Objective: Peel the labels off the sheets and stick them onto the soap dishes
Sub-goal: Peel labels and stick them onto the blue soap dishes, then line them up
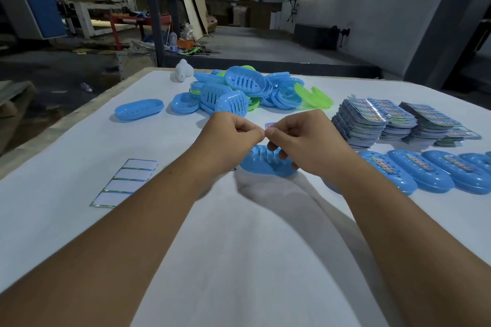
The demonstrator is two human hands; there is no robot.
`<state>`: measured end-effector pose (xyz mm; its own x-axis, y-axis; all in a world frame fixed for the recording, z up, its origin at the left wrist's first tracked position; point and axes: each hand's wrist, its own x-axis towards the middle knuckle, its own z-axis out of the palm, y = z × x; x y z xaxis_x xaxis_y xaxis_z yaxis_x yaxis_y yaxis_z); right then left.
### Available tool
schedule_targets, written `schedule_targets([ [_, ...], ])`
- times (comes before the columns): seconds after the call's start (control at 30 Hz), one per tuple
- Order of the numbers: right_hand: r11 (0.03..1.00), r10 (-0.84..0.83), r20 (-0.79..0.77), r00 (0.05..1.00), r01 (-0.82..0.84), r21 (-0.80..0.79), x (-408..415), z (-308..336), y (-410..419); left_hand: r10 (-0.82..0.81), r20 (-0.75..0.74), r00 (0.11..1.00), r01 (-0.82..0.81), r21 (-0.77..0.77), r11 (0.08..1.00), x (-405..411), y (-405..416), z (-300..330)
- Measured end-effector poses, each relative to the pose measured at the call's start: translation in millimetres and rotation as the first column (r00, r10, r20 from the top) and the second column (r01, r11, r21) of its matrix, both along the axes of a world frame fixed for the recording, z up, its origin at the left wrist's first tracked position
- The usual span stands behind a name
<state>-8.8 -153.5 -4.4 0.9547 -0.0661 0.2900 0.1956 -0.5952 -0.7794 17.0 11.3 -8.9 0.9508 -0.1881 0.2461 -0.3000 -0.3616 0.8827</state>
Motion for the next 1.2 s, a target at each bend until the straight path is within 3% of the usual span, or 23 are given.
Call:
schedule_targets([
  [0.1, 1.000, 0.005, 0.003, 1.000, -0.005, -0.008, 0.9, 0.2, -0.3, 0.038, 0.010, 0.999, -0.038, -0.006, 0.999, 3.5, 1.5, -1.2],
  [0.3, 0.979, -0.196, 0.005, 0.981, 0.196, -0.057, 4.9, 1.4, -11.2, 0.095, 0.034, 0.995, -0.094, -0.018, 0.995, 7.5, 0.0, -2.8],
  [0.5, 0.982, -0.182, -0.074, 0.981, 0.185, 0.041, 4.7, 2.9, -11.7, 0.088, -0.010, 0.996, -0.088, 0.003, 0.996, 9.1, -0.4, -3.4],
  [0.77, 0.987, -0.158, -0.169, 0.973, 0.159, -0.008, 0.9, 7.8, -15.1, 0.074, -0.144, 0.987, -0.071, 0.026, 0.997, 10.1, -1.1, -8.2],
  [0.97, 0.968, -0.217, -0.227, 0.949, 0.180, -0.175, 2.8, 6.9, -18.6, 0.091, -0.093, 0.992, -0.067, 0.232, 0.970, 14.4, 0.6, -10.7],
  [1.2, 0.951, -0.230, -0.236, 0.944, 0.167, -0.260, 4.1, 4.2, -17.6, 0.130, -0.001, 0.992, -0.119, 0.398, 0.910, 11.2, -3.7, -13.9],
])
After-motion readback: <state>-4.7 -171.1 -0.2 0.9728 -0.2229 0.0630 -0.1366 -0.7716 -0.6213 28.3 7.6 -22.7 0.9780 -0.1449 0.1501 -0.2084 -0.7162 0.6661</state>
